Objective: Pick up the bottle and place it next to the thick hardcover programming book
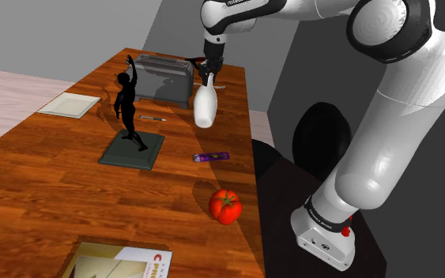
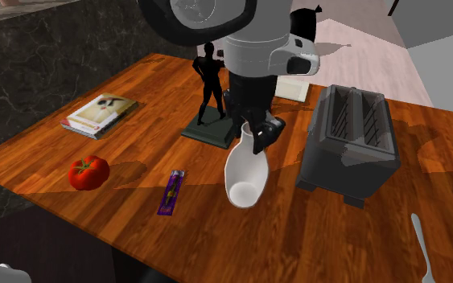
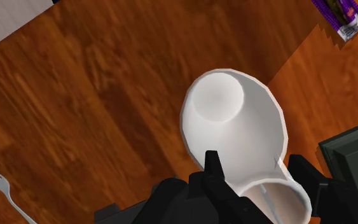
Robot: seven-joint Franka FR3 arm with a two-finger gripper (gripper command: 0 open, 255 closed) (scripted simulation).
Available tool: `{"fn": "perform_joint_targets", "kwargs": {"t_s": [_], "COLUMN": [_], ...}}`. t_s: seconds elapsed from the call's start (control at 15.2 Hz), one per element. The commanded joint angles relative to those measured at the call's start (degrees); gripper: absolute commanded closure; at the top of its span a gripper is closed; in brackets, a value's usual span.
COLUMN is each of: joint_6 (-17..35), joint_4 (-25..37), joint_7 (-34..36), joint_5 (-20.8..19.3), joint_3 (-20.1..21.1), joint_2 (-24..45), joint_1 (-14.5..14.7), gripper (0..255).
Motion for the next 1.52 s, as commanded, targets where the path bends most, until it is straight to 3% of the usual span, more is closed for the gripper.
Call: {"fn": "perform_joint_targets", "kwargs": {"t_s": [0.0, 0.79, 1.45], "joint_6": [-1.6, -10.22, -9.31], "joint_4": [1.24, 8.83, 5.24], "joint_7": [0.13, 0.32, 13.52], "joint_5": [-0.07, -0.24, -1.77], "joint_3": [0.02, -0.04, 5.47], "joint_2": [-0.38, -1.42, -4.21], "joint_1": [0.05, 0.02, 7.43], "gripper": [255, 255, 255]}}
